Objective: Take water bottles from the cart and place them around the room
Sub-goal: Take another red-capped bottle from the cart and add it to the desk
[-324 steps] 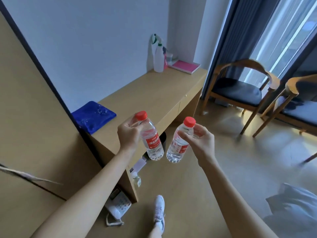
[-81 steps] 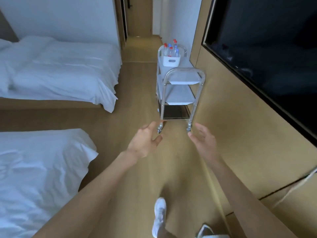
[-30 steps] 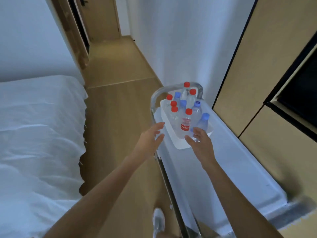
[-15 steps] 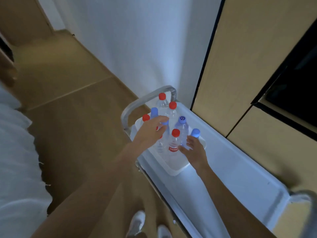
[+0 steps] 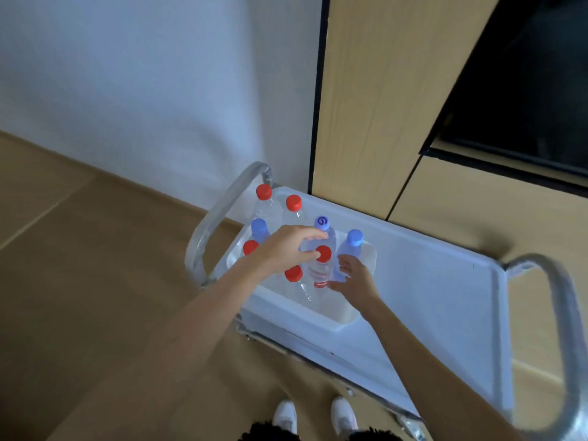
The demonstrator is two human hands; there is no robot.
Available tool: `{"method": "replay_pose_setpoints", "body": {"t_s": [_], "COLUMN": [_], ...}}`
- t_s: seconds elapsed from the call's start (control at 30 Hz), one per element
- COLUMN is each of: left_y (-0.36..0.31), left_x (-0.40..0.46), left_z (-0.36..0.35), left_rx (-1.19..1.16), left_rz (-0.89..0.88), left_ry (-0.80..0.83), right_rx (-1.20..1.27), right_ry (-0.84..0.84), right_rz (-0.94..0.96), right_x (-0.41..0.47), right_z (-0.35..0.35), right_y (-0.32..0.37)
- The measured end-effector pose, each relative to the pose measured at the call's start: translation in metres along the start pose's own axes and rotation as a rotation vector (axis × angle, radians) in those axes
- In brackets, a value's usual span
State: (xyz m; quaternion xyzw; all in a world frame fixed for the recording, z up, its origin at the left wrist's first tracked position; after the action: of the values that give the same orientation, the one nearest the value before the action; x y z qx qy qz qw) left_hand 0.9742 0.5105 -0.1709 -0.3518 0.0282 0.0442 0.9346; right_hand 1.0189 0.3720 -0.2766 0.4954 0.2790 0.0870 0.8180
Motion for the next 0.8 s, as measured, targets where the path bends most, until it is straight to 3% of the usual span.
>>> {"method": "replay_pose_setpoints", "body": {"t_s": [0.27,0.8], "left_y": [0.007,0.017], "left_x": [0.019,0.041], "left_z": [-0.019,-0.038], "left_rx": [0.078,0.109], "left_rz": [-0.051,-0.04], "left_ry": [0.181,0.214], "right_rx": [-0.1,-0.054], "right_ry": [-0.028,-0.033], "right_rz": [-0.008,-0.041], "right_x": [0.019,0.026], "right_z": [-0.017,-0.028], "right_y": [-0.012,-0.028]}}
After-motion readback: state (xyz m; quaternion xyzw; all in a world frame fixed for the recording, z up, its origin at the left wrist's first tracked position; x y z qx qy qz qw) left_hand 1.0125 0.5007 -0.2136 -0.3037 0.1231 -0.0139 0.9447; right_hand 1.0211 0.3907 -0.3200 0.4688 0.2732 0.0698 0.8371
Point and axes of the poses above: each hand's wrist, its own x-axis towards the middle knuckle, its own z-axis out of the back of the hand, y = z × x, the point moved 9 cm from there along x, towards the middle knuckle, and after that the axes turned 2 degrees about x, right-handed, at the moved point
